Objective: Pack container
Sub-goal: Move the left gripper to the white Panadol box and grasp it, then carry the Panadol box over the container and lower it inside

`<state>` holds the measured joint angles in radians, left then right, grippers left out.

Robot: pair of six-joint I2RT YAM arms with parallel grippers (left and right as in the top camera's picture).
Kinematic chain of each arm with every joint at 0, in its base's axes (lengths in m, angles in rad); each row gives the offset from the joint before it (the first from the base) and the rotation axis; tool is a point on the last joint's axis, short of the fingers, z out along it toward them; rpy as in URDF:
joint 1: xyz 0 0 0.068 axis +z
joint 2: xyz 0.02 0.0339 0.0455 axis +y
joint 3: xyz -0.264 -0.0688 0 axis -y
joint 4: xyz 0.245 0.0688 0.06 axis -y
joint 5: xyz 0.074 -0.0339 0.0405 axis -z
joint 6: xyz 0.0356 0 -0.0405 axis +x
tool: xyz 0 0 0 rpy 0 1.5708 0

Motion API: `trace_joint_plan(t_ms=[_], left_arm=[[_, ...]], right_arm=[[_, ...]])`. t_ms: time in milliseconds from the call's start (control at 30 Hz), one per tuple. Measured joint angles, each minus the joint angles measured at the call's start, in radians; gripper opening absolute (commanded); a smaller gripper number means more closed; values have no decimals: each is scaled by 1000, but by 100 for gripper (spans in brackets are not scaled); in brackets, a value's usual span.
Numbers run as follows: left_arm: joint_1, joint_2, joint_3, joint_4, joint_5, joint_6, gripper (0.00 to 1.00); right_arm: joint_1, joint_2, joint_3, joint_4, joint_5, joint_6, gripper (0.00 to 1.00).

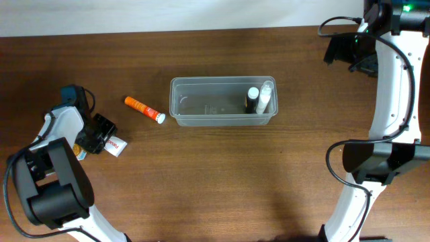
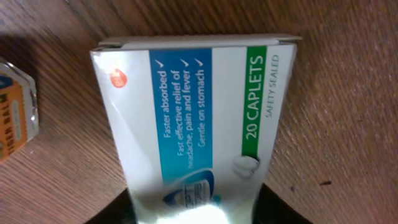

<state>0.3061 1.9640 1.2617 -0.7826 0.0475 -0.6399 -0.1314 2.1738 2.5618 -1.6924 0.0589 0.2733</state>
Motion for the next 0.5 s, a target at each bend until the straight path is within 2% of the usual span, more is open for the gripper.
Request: trace_joint_plan(t_ms=[333,500], left_arm=[[0,3,16,-7,1,98,42],[-1,15,116,-93,19,153,41]], right_arm=[[0,0,0,0,0,-1,98],[0,0,0,0,0,0,98]])
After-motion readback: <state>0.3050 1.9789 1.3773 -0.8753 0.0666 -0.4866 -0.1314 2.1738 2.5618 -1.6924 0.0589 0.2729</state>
